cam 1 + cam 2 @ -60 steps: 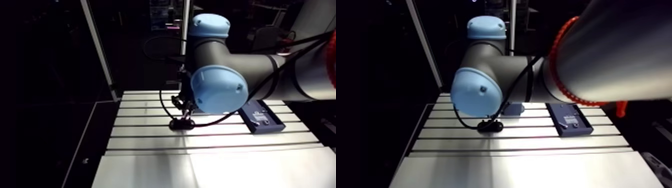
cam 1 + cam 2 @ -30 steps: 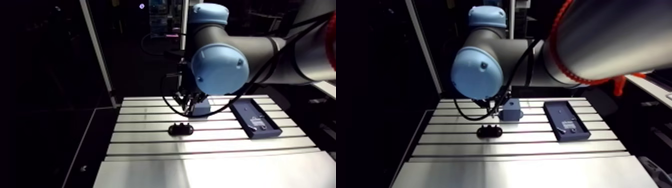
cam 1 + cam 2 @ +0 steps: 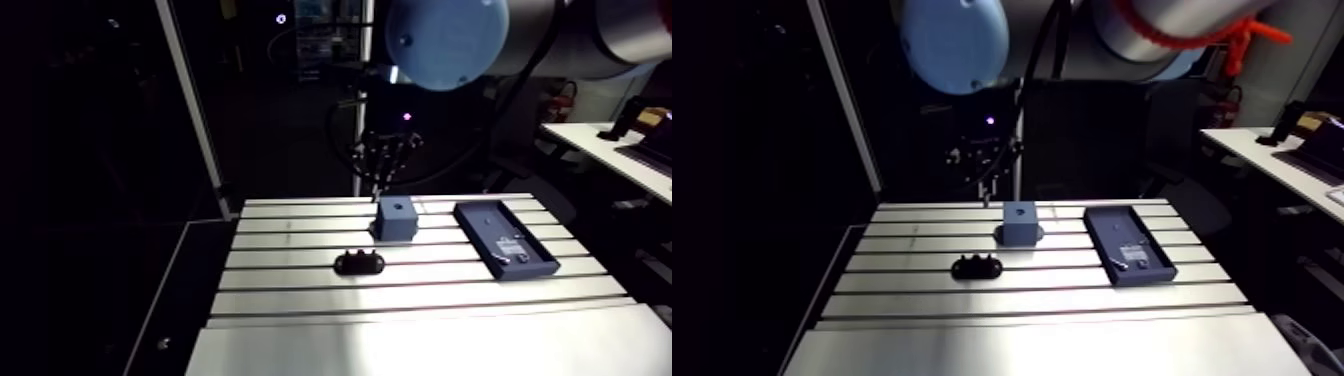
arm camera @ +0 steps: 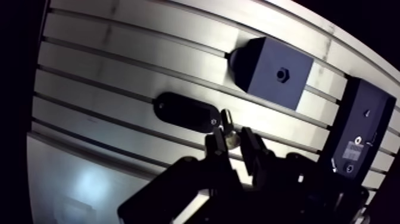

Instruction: Pick up the M10 bolt and insert it into the hex recess until seated.

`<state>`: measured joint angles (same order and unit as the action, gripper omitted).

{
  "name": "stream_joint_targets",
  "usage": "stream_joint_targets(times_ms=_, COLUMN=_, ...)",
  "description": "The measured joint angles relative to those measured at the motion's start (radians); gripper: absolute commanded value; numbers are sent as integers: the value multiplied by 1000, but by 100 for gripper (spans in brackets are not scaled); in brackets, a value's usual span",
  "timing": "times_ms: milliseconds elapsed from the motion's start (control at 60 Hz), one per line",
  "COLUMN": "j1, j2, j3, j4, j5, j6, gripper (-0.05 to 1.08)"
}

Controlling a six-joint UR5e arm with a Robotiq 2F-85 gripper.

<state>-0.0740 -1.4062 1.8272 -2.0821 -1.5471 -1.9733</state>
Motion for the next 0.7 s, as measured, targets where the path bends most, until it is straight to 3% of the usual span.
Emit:
stream_joint_targets(times_ms=200, j1=-7, j2=10, j3=-107, j4=149, j5=-14, j6=-99, gripper=86)
stream_joint_targets(times_ms=500, j1=-29, j2=87, j3=-234, j4=271, j5=-81, j6=-197, gripper=86)
stream_joint_targets(times_ms=700, j1=-35, j2=130, j3=-286, j4=303, j5=-100, j6=-233, gripper=85)
